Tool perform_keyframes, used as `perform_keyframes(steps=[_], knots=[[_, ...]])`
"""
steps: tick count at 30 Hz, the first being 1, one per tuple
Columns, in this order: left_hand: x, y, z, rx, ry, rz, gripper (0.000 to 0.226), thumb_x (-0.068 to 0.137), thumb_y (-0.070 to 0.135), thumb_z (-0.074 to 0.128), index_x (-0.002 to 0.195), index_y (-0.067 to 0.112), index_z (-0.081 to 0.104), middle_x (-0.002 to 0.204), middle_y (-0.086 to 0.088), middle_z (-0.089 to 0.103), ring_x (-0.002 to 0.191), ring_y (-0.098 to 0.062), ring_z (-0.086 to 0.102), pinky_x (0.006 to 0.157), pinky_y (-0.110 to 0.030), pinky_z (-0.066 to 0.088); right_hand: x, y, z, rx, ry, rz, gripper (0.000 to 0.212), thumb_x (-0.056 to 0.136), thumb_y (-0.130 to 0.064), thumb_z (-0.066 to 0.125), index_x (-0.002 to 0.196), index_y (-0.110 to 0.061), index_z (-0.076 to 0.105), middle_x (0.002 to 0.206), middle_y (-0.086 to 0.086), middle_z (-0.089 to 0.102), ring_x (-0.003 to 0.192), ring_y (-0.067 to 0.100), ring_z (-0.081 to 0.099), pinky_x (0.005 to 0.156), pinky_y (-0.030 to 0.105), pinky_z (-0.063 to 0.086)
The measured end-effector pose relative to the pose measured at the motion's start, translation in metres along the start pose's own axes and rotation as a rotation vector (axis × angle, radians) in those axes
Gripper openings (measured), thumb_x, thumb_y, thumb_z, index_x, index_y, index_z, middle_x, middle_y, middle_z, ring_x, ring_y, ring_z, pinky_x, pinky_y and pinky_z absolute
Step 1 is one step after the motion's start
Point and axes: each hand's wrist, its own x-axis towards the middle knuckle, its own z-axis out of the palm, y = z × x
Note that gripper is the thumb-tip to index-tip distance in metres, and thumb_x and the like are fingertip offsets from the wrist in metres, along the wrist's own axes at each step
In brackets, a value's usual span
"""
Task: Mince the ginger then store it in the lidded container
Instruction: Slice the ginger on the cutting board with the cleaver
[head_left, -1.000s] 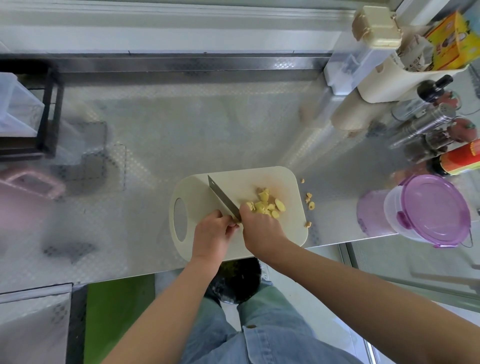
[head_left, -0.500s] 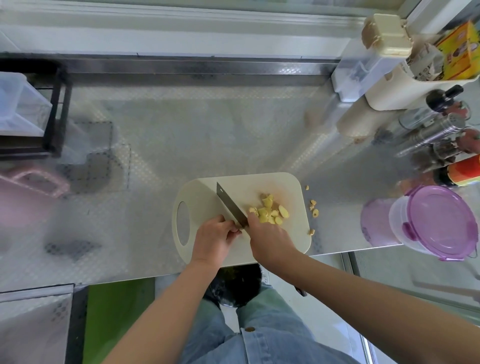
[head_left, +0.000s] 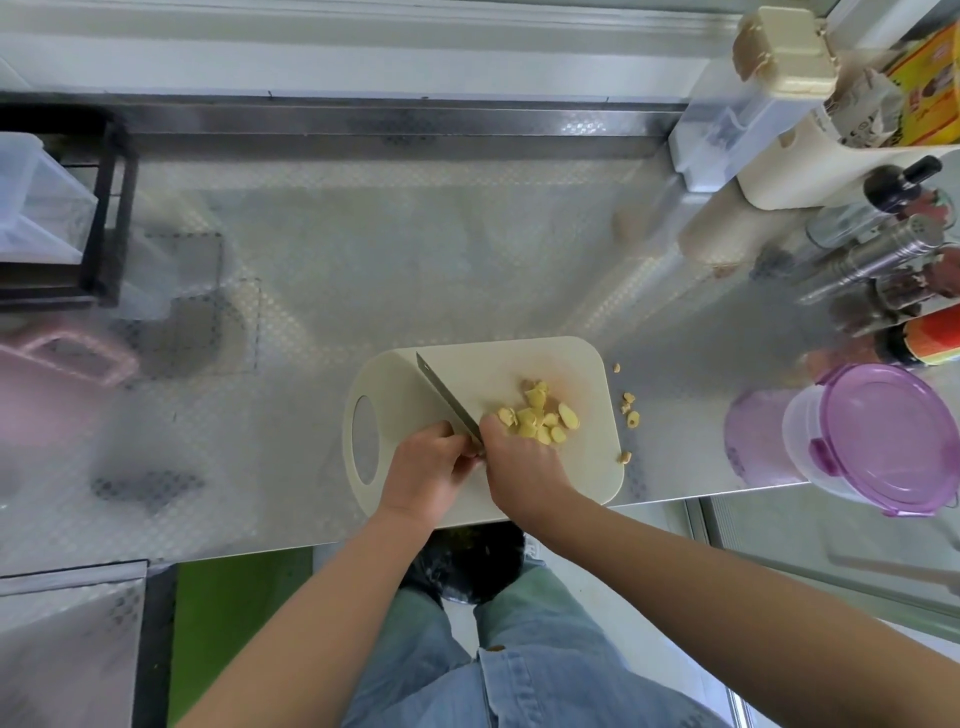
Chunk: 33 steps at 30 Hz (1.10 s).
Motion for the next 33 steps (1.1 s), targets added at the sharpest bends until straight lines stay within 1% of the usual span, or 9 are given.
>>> perform_keyframes(steps=[2, 4, 6, 9, 13, 15, 21, 27, 33], knots=[[-0.001, -0.001, 0.001, -0.013, 0.022, 0.000, 0.012, 0.066, 0.016, 0.080, 0.062, 0.014, 0.068, 0.057, -0.003, 0.057, 0.047, -0.027, 0.055, 0.041, -0.026, 0.044, 0.002, 0.002, 0.003, 0.020, 0.020, 0.003, 0.020, 0.092, -0.003, 0.039, 0.109, -0.012, 0.033, 0.073, 0.002, 0.041, 0.067, 0.031, 0.046, 0.060, 0.035, 0.035], [-0.001, -0.002, 0.001, -0.018, 0.036, 0.001, 0.010, 0.068, 0.020, 0.076, 0.063, 0.015, 0.069, 0.058, -0.002, 0.058, 0.048, -0.026, 0.055, 0.040, -0.027, 0.044, 0.004, 0.005, 0.003, 0.029, 0.034, 0.007, 0.017, 0.095, -0.007, 0.040, 0.110, -0.012, 0.033, 0.078, 0.007, 0.050, 0.070, 0.033, 0.052, 0.059, 0.036, 0.036], [-0.002, -0.003, 0.003, -0.018, 0.028, -0.002, 0.015, 0.066, 0.016, 0.084, 0.063, 0.014, 0.069, 0.058, -0.002, 0.057, 0.049, -0.026, 0.055, 0.041, -0.027, 0.043, 0.007, 0.008, 0.001, 0.062, 0.038, 0.010, 0.014, 0.097, -0.013, 0.040, 0.109, -0.012, 0.033, 0.085, 0.012, 0.059, 0.076, 0.036, 0.058, 0.060, 0.039, 0.043], [-0.003, -0.002, 0.002, -0.017, 0.023, -0.019, 0.023, 0.059, 0.011, 0.090, 0.061, 0.013, 0.067, 0.057, -0.004, 0.055, 0.048, -0.026, 0.054, 0.041, -0.027, 0.044, 0.010, 0.011, 0.001, 0.110, 0.034, 0.015, 0.015, 0.100, -0.020, 0.039, 0.110, -0.011, 0.033, 0.088, 0.015, 0.061, 0.077, 0.038, 0.059, 0.065, 0.043, 0.050], [-0.004, 0.000, 0.001, 0.010, 0.022, -0.051, 0.024, 0.060, 0.013, 0.090, 0.062, 0.010, 0.066, 0.058, -0.004, 0.057, 0.049, -0.025, 0.055, 0.043, -0.029, 0.046, 0.009, 0.014, 0.001, 0.144, 0.090, 0.062, 0.019, 0.100, -0.021, 0.039, 0.115, -0.010, 0.034, 0.088, 0.014, 0.061, 0.078, 0.036, 0.061, 0.060, 0.038, 0.044], [-0.005, 0.002, 0.002, 0.029, 0.027, -0.075, 0.025, 0.062, 0.014, 0.089, 0.063, 0.010, 0.064, 0.058, -0.004, 0.059, 0.050, -0.024, 0.055, 0.045, -0.029, 0.046, 0.009, 0.018, -0.004, 0.146, 0.120, 0.066, 0.019, 0.100, -0.020, 0.040, 0.115, -0.009, 0.035, 0.088, 0.014, 0.061, 0.078, 0.036, 0.061, 0.062, 0.041, 0.048], [-0.009, 0.006, 0.003, 0.048, 0.055, -0.126, 0.027, 0.065, 0.015, 0.087, 0.062, 0.008, 0.061, 0.058, -0.006, 0.058, 0.051, -0.026, 0.054, 0.046, -0.032, 0.047, -0.008, 0.019, -0.016, 0.195, 0.112, -0.070, 0.012, 0.098, -0.021, 0.041, 0.096, -0.015, 0.031, 0.066, 0.001, 0.045, 0.060, 0.029, 0.048, 0.052, 0.034, 0.035], [-0.010, 0.006, 0.005, 0.039, 0.050, -0.151, 0.021, 0.064, 0.010, 0.087, 0.061, 0.006, 0.066, 0.059, -0.007, 0.060, 0.051, -0.027, 0.056, 0.045, -0.036, 0.049, -0.014, 0.014, -0.007, 0.095, 0.097, -0.047, 0.010, 0.100, -0.021, 0.039, 0.106, -0.014, 0.037, 0.080, 0.007, 0.055, 0.067, 0.029, 0.053, 0.057, 0.034, 0.041], [-0.008, 0.005, 0.006, 0.023, 0.056, -0.151, 0.023, 0.065, 0.009, 0.086, 0.059, 0.007, 0.064, 0.058, -0.007, 0.058, 0.050, -0.027, 0.055, 0.044, -0.035, 0.048, -0.016, 0.015, -0.007, 0.031, 0.112, -0.049, 0.010, 0.098, -0.014, 0.039, 0.108, -0.014, 0.037, 0.076, 0.003, 0.050, 0.064, 0.026, 0.051, 0.056, 0.032, 0.036]])
